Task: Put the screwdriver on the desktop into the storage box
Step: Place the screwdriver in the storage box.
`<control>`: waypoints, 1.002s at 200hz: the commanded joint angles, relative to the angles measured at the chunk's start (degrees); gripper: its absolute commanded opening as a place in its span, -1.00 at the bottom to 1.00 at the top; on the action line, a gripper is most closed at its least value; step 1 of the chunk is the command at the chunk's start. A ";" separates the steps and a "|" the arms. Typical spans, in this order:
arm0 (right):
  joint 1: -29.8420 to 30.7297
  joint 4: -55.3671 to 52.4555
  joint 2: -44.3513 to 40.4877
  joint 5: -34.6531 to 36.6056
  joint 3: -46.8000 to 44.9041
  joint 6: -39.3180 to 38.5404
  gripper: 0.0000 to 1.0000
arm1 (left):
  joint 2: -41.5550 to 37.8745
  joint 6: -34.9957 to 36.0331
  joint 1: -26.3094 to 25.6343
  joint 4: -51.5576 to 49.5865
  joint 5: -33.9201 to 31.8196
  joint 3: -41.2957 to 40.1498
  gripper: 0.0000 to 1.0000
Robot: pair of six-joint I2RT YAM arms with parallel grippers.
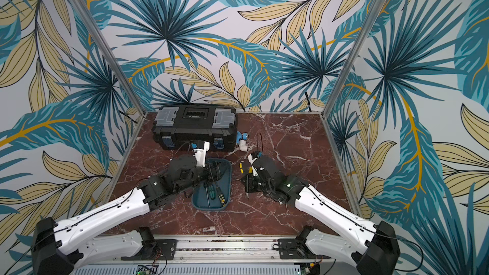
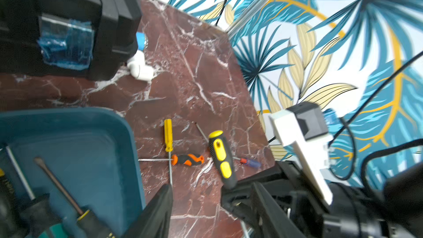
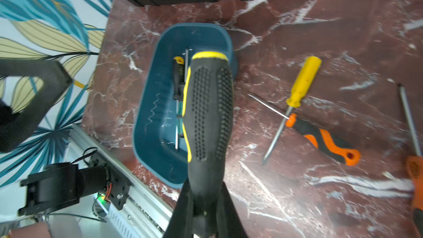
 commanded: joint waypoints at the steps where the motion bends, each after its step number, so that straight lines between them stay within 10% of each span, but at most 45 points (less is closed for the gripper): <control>1: 2.49 5.12 0.18 -1.12 2.46 -2.23 -1.00 | 0.85 1.57 0.23 0.94 3.83 2.67 0.17; 78: 9.64 8.17 3.75 3.10 5.68 -2.82 -1.00 | 3.37 -0.03 1.18 2.00 5.69 1.50 0.13; 171: 10.52 14.56 3.35 2.99 1.90 2.41 -1.00 | 0.17 -5.33 4.94 4.45 7.12 -3.09 -1.00; 200: 10.32 14.98 2.83 1.50 1.10 3.60 -0.09 | -2.14 -6.88 7.53 5.36 7.16 -5.74 -1.00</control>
